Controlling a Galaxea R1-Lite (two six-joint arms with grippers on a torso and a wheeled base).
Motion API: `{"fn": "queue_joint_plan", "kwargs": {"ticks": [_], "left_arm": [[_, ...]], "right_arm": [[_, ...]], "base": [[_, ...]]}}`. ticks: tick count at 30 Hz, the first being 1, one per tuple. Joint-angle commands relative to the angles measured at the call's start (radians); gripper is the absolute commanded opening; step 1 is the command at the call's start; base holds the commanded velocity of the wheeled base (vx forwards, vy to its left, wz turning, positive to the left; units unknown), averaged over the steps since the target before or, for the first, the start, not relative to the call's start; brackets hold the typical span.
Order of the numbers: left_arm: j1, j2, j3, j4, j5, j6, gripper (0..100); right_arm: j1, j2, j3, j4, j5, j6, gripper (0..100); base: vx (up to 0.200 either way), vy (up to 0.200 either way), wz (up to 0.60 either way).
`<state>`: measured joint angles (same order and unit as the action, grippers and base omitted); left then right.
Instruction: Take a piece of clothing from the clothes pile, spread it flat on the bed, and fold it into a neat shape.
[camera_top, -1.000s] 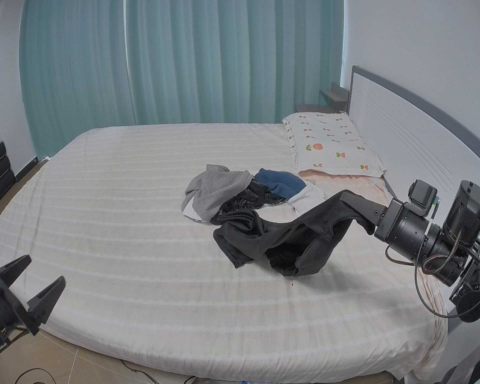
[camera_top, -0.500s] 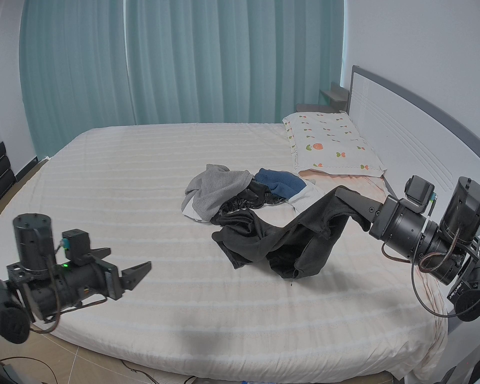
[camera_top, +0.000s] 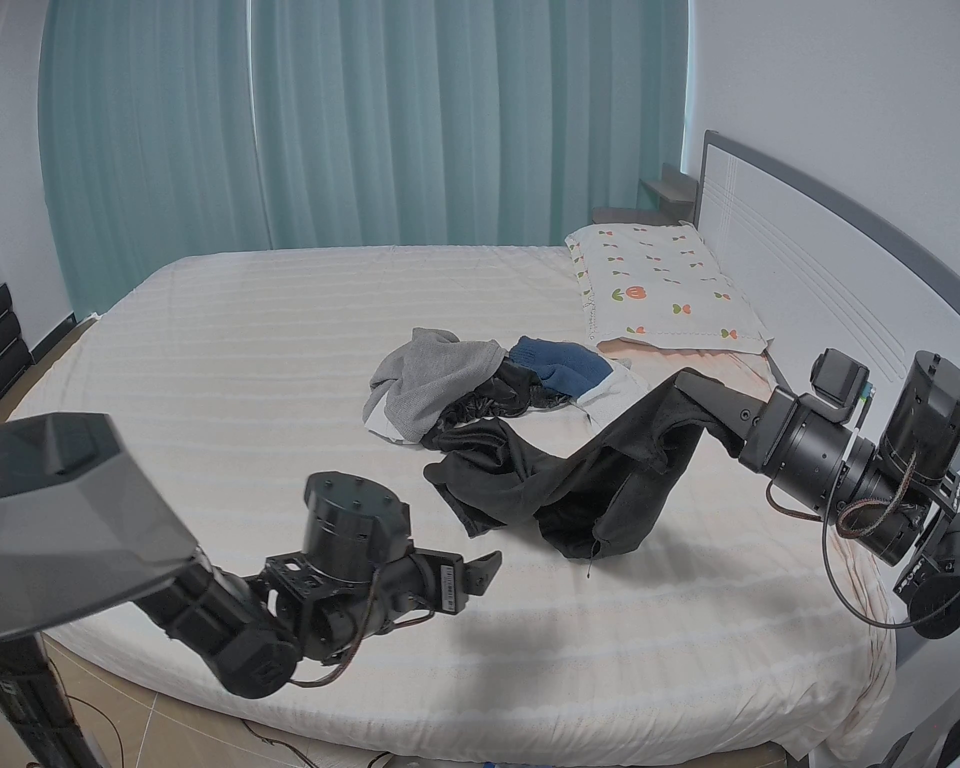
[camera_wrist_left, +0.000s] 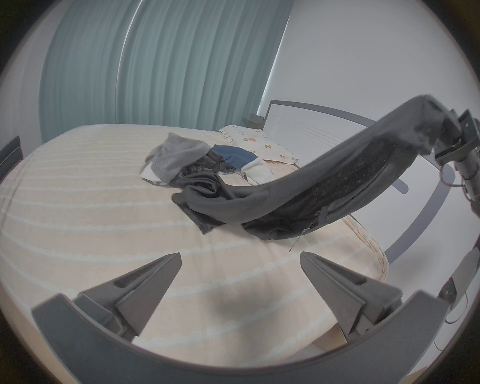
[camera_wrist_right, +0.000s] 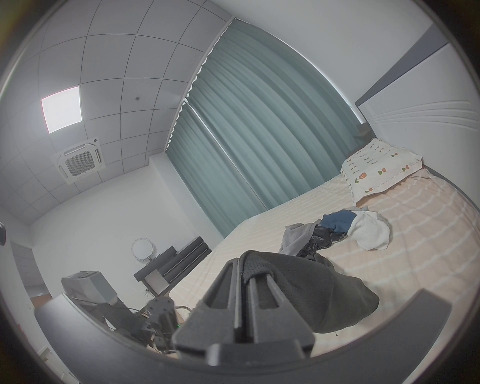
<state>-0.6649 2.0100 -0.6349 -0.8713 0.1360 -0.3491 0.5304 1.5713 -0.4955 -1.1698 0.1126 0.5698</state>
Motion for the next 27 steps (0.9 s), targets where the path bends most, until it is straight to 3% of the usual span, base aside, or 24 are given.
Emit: {"fn": "queue_joint_plan", "kwargs": {"ticks": [1,8,27], "left_arm": [[-0.033,0.167,-0.106,-0.018,0.013,-0.028,100],[-0.027,0.282,-0.229,-0.08,0.109,-0.125,100],[0.007,0.503,-0.465,-0.083,0.117,-0.165,100]], "right_arm": [[0.0,-0.008,-0.005,-0.002,-0.001,-0.001,0],[0.0,-0.045,-0.008,-0.008,0.006,-0.001,0],[0.011,-0.066,-0.121,-0.001,0.064,0.001,0]], "base": [[0.0,0.0,0.0],[0.0,0.0,0.0],[0.0,0.0,0.0]]}}
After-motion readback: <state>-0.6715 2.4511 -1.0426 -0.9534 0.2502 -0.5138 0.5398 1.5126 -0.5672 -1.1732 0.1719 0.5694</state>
